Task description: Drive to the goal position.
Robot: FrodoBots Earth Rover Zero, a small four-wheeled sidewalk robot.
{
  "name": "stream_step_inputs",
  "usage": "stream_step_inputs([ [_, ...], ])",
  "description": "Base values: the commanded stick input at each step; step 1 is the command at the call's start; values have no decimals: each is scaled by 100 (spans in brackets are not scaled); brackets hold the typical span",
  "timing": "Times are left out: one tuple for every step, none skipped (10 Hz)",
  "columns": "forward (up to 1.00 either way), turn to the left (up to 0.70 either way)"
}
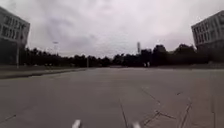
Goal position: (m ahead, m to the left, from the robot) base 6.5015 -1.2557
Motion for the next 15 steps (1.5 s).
stream_step_inputs([
  [70, 0],
  [70, 0],
  [70, 0],
  [70, 0],
  [70, 0],
  [70, 0],
  [70, 0],
  [70, 0],
  [70, 0],
  [70, 0],
  [70, 0],
  [70, 0],
  [70, 0],
  [70, 0],
  [70, 0],
])
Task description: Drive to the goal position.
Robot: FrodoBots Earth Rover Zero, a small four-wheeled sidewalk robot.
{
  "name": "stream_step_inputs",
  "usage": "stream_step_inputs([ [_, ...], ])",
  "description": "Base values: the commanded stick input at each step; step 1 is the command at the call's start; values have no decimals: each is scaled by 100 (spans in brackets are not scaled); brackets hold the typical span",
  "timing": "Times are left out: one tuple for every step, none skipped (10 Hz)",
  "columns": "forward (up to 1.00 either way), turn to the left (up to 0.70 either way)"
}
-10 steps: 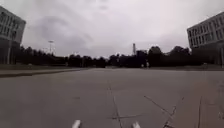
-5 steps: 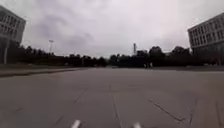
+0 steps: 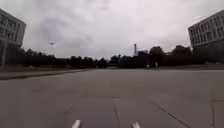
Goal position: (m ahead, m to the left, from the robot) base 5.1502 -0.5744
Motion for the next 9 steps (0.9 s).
stream_step_inputs([
  [70, 0],
  [70, 0],
  [70, 0],
  [70, 0],
  [70, 0],
  [70, 0],
  [70, 0],
  [70, 0],
  [70, -14],
])
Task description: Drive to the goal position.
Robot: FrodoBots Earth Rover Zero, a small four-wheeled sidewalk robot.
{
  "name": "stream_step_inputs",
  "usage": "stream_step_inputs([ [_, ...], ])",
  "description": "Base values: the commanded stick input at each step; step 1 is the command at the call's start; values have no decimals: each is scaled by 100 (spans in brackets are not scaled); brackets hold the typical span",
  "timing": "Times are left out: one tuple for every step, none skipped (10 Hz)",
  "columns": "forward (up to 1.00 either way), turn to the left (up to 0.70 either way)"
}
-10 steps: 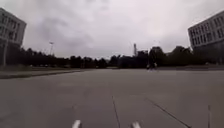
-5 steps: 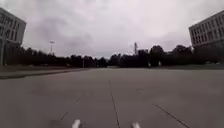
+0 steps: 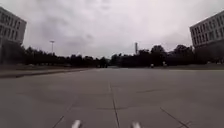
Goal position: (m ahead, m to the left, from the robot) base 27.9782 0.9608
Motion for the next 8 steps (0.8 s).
stream_step_inputs([
  [70, -17],
  [70, -9],
  [70, 0],
  [70, 0],
  [70, 0],
  [70, 0],
  [70, 0],
  [70, 0],
])
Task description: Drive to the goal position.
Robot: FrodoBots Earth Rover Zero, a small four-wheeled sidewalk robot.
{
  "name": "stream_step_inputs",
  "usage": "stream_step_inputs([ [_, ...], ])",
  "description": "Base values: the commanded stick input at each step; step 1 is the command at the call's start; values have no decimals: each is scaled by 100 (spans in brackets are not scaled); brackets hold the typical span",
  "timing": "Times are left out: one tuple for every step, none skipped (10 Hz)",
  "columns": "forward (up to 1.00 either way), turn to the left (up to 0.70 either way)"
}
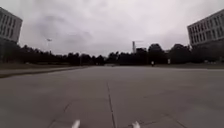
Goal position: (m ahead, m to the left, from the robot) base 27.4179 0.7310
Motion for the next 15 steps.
stream_step_inputs([
  [70, 0],
  [70, 0],
  [70, 0],
  [70, 0],
  [70, 0],
  [70, 0],
  [70, 0],
  [70, 0],
  [70, 0],
  [70, 0],
  [70, 0],
  [70, 0],
  [70, 0],
  [70, 0],
  [70, 0],
])
